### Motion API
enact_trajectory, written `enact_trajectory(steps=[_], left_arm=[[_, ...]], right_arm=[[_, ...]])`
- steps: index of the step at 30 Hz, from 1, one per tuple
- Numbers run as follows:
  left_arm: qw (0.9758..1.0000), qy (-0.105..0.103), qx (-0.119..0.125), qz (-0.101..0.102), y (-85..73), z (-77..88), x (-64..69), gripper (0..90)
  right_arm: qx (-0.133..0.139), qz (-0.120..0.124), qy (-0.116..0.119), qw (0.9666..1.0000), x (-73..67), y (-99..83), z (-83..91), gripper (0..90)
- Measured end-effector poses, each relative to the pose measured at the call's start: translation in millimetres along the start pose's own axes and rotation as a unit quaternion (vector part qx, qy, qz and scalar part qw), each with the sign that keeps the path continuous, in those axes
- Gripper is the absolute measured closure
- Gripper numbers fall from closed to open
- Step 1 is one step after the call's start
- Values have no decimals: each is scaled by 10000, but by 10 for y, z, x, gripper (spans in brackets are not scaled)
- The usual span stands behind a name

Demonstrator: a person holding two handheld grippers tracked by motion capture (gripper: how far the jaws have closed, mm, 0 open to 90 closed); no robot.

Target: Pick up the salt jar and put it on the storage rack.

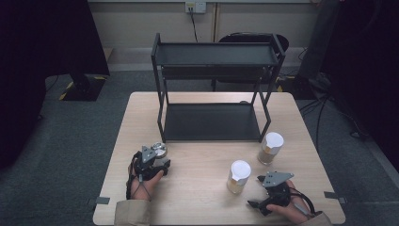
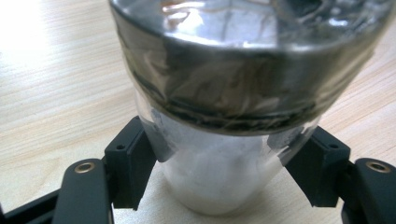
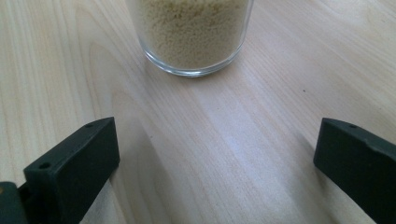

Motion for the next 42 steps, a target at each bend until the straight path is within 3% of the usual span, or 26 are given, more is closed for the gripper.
enact_trajectory(steps=[9,26,42], left_arm=[[10000,-43,9,31,35,6,21,308],[9998,-170,-61,-101,164,44,58,308],[9991,-352,-126,-177,308,-68,95,308]], right_arm=[[1,1,1,10000,0,0,0,0],[2,3,0,10000,0,-1,0,0],[2,2,0,10000,0,-1,0,0]])
Point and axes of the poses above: each handheld gripper's, and its own axes: z roughly backward along the jaws, y roughly out of its top, x roughly to its right, the point moved 1 cm from there along -z, roughly forward along the jaws, and after that the axes turned 1 degree about -x, right-handed, at the moved point
